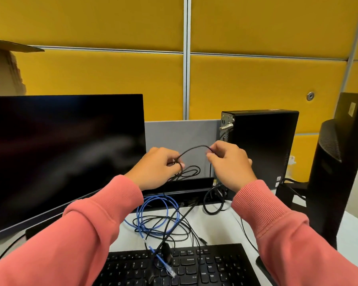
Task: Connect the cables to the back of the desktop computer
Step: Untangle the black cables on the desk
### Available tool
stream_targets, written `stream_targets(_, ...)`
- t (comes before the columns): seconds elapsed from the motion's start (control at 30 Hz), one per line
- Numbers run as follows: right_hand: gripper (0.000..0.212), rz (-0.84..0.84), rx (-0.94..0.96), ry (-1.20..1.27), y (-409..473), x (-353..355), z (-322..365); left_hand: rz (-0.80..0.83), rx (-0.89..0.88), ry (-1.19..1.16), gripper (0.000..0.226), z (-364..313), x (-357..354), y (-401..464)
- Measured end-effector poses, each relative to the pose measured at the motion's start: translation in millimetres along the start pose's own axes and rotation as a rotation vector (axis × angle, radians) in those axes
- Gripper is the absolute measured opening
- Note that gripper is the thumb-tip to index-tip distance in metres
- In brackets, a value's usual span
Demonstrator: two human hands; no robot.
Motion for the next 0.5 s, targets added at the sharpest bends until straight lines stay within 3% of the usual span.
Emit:
stream_targets(0.13,0.065,0.061,0.244,-0.231,-8.1,-14.4,37.8,-0.117,0.017,0.290,0.036,-13.6,2.4,4.8)
stream_targets(0.17,0.064,0.078,0.330,-0.274,-11.8,-20.1,47.3,-0.136,0.014,0.330,0.035,-16.4,2.7,7.1)
stream_targets(0.23,0.041,0.182,0.385,-0.347,-13.0,-34.4,50.6,-0.126,0.002,0.314,0.024,-19.8,0.9,11.1)
stream_targets(0.3,0.013,0.263,0.293,-0.278,-8.9,-40.3,41.5,-0.082,-0.024,0.194,0.014,-20.1,-1.2,12.9)
stream_targets(0.37,0.021,0.241,0.265,-0.184,-6.1,-36.1,33.8,-0.058,-0.004,-0.021,0.005,-12.5,1.4,12.9)
stream_targets(0.5,0.021,0.156,0.108,0.060,-0.3,-16.2,13.0,0.166,0.120,-0.603,0.032,6.5,-14.9,-3.3)
Point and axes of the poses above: each hand's wrist, its own y-axis towards the middle knuckle, its own x-axis out of the back of the hand, z = x × y, the point moved 9 cm from there along y, towards the middle knuckle
